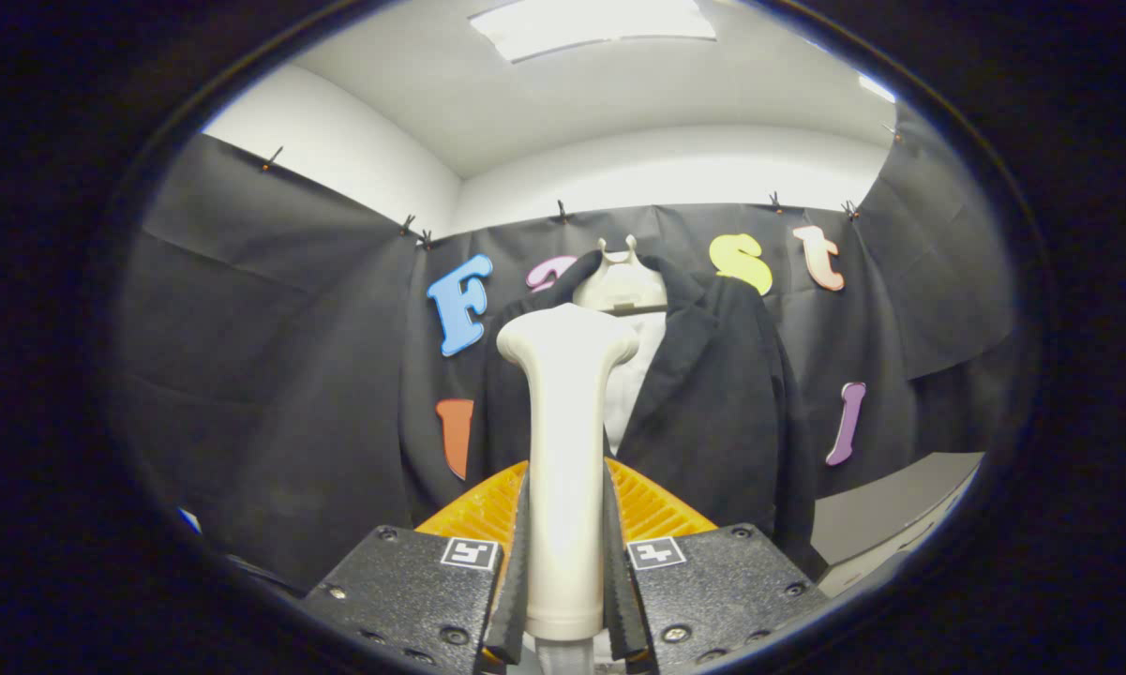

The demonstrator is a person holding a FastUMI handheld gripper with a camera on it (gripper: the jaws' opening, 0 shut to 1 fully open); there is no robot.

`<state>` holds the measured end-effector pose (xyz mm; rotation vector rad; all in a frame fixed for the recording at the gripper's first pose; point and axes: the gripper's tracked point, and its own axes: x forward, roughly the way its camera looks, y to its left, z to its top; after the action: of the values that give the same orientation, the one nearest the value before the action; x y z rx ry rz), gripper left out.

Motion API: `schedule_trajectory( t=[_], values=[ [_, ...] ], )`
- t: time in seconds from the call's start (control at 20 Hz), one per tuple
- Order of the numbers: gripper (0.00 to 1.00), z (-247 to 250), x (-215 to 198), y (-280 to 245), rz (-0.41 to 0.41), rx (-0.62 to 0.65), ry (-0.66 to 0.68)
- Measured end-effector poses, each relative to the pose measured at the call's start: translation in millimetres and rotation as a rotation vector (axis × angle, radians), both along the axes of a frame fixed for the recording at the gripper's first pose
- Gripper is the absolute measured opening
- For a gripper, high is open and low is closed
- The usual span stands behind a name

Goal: Iron the clothes twice with a garment steamer, once on the left side and once on the right side.

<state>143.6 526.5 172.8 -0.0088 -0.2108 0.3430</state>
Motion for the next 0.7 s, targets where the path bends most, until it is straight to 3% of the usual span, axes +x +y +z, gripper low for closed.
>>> schedule_trajectory(
  t=[0.2, 0.35, 0.7],
  values=[
    [0.37, 39, 18, 28, 0.052, 0.008, -0.1],
    [0.37, 61, 41, 43, 0.04, -0.016, -0.153],
    [0.37, 60, 102, 72, 0.01, -0.07, -0.128]
  ],
)
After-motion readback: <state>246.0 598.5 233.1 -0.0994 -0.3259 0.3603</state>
